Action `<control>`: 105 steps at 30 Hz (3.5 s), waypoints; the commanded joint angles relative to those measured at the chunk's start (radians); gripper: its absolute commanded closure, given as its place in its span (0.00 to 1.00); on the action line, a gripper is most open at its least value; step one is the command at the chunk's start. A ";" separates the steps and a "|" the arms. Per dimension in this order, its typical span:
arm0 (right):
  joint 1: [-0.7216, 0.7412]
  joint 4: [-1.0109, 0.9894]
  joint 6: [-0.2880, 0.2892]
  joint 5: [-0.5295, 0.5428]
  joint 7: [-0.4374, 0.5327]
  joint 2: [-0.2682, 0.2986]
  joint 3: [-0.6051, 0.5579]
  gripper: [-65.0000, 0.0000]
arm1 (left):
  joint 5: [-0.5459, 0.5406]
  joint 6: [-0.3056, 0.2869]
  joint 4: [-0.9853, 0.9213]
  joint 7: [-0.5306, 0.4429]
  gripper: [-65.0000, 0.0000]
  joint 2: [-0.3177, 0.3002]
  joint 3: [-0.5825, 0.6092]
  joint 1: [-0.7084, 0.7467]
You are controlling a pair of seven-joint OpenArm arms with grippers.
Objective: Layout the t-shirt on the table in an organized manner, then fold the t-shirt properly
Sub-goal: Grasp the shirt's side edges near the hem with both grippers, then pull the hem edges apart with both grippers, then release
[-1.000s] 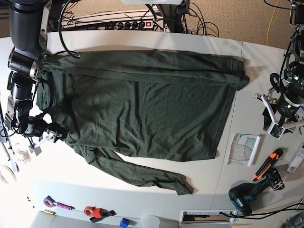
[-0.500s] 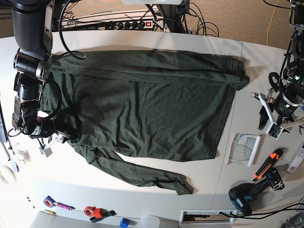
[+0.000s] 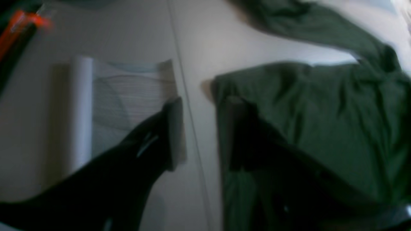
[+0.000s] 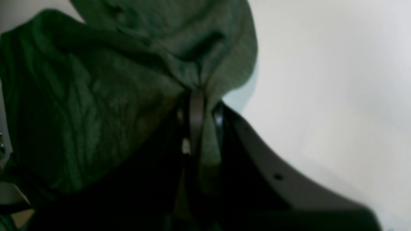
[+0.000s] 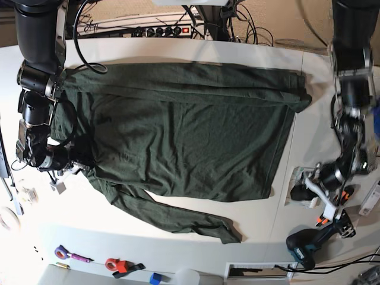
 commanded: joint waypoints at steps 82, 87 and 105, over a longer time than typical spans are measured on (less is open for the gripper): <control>-0.125 0.311 0.072 0.716 -0.356 0.060 0.274 1.00 | -0.658 -0.218 -0.118 0.450 1.00 -0.060 -0.005 -0.002; -0.276 0.594 0.072 0.653 -0.356 0.060 0.274 1.00 | -0.671 -0.218 -0.051 0.460 1.00 -0.098 -0.006 0.040; -0.504 0.877 0.065 0.209 -0.224 0.062 0.279 1.00 | -0.733 -0.218 -0.045 0.634 1.00 -0.155 -0.006 0.191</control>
